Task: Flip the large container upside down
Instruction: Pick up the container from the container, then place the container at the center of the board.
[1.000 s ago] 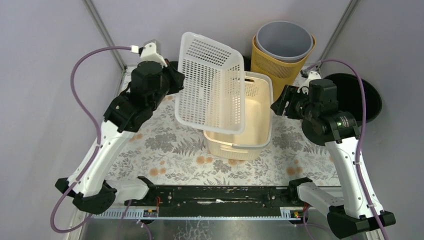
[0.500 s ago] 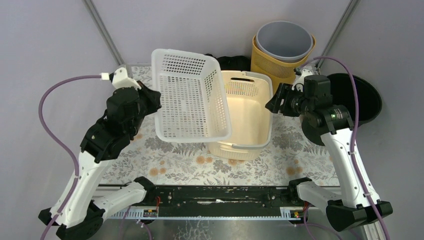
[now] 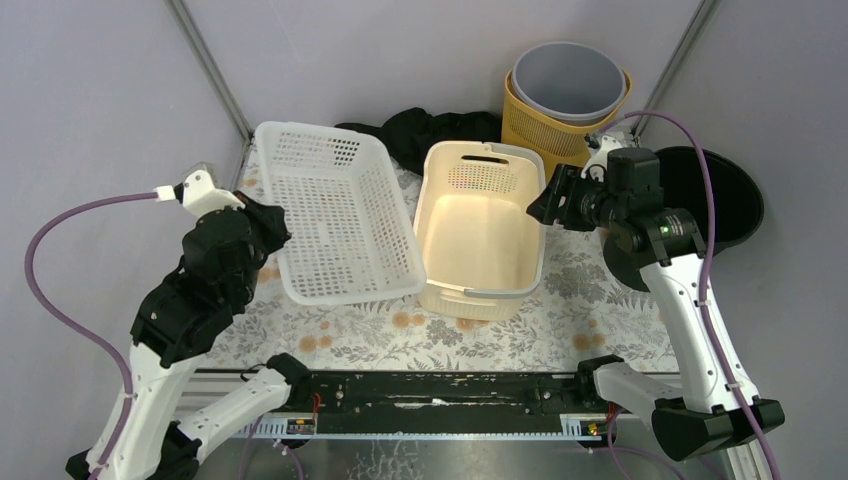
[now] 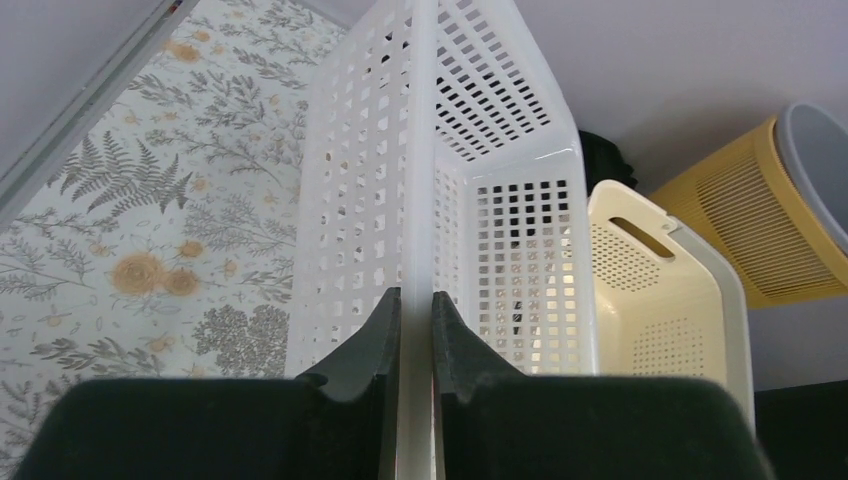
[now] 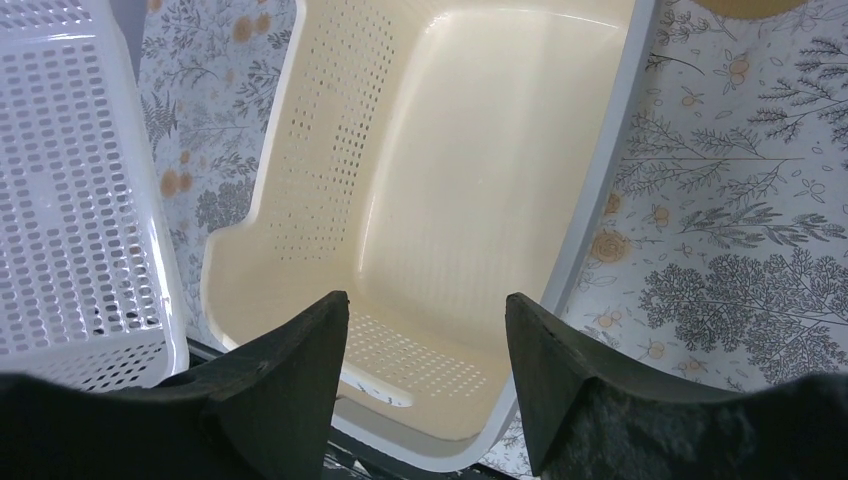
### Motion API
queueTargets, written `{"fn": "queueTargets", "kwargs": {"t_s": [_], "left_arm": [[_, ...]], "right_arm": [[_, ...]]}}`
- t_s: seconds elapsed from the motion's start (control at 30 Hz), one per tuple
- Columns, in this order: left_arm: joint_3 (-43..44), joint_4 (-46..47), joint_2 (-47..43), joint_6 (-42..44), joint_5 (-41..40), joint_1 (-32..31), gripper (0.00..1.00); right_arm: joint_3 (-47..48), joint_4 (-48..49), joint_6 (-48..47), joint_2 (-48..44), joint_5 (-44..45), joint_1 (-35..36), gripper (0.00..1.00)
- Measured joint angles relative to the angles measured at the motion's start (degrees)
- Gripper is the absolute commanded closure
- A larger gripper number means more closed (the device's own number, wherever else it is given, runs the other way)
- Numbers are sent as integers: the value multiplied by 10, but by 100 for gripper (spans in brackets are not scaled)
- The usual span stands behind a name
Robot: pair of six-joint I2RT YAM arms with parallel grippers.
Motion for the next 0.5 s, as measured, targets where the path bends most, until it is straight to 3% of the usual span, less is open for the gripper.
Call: {"fn": "queueTargets", "kwargs": {"t_s": [0.23,0.5], "left_arm": [[-9,-14,9,-6,-13,0,100],[-103,-15,-56,-61,-63,0,100]], "right_arm": [[0,2,0,4,-3,0,34],[-8,11,0,4,-9,0,34]]}}
